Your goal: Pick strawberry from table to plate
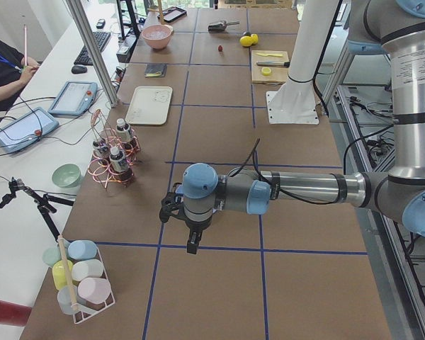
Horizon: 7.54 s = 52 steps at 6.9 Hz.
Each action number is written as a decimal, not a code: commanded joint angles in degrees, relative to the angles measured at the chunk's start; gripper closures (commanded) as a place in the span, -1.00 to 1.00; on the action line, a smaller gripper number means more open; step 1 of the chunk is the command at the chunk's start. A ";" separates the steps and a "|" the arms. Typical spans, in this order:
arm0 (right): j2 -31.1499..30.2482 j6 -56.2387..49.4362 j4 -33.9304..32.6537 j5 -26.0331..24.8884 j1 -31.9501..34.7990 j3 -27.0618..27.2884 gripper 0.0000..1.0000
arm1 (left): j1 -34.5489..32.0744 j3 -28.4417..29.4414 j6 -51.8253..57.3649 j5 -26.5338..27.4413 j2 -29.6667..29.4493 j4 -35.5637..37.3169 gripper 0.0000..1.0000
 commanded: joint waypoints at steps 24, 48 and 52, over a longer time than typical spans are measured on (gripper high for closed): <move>5.41 3.46 5.57 1.14 -0.22 1.34 -1.00 | 30.85 23.55 -55.71 13.53 -3.14 -66.97 0.27; 3.74 3.37 5.66 0.97 0.13 1.16 -1.00 | 64.78 9.67 -70.47 35.24 -38.21 -32.87 1.00; 3.83 3.63 5.57 1.14 0.13 1.08 -1.00 | 64.60 9.32 -70.30 35.24 -37.95 -33.05 -0.87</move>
